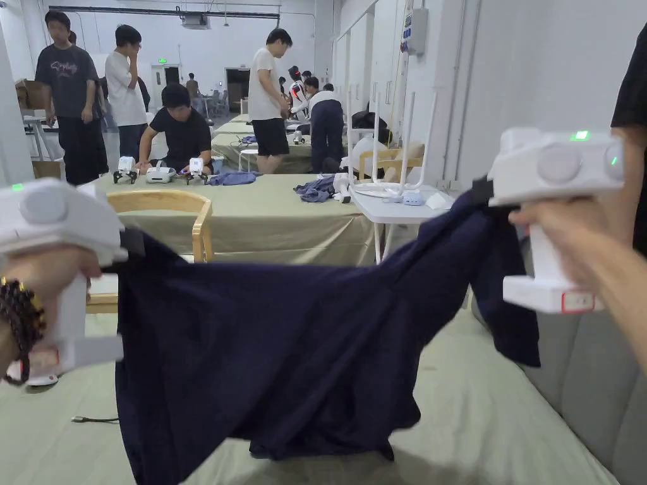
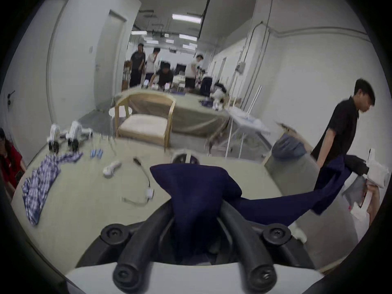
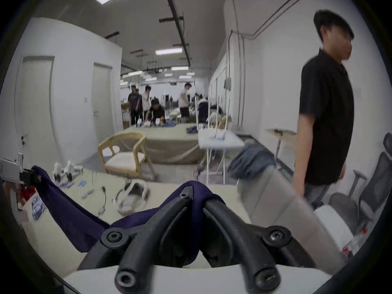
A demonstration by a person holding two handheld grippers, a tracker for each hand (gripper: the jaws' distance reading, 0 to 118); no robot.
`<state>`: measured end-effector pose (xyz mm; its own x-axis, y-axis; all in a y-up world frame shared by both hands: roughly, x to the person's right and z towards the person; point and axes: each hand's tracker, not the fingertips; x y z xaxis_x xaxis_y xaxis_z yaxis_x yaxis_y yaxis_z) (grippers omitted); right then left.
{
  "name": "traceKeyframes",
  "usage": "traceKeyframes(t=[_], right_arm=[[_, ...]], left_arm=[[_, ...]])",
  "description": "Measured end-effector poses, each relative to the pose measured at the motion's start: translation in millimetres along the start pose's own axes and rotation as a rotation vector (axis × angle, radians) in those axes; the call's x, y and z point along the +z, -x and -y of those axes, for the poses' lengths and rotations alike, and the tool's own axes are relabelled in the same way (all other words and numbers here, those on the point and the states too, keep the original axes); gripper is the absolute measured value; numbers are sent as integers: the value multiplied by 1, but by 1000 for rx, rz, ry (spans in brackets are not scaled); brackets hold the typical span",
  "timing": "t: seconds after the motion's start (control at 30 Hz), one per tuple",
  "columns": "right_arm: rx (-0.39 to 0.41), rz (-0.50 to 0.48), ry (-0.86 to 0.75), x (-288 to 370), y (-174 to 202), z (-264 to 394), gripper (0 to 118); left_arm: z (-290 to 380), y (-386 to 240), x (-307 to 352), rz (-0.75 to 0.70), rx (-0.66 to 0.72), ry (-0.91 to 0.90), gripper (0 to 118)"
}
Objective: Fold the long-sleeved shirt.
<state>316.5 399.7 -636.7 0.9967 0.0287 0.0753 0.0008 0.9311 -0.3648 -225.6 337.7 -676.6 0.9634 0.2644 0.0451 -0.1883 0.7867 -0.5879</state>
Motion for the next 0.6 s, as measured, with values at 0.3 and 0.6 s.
traceKeyframes(t=[0.3, 0.6], right_arm=[[-42, -48, 50, 39, 0, 93, 1], [-7, 18, 152, 168, -1, 257, 1]], left_arm=[[90, 7, 27, -60, -123, 43, 6], [260, 8, 132, -223, -266, 4, 6]])
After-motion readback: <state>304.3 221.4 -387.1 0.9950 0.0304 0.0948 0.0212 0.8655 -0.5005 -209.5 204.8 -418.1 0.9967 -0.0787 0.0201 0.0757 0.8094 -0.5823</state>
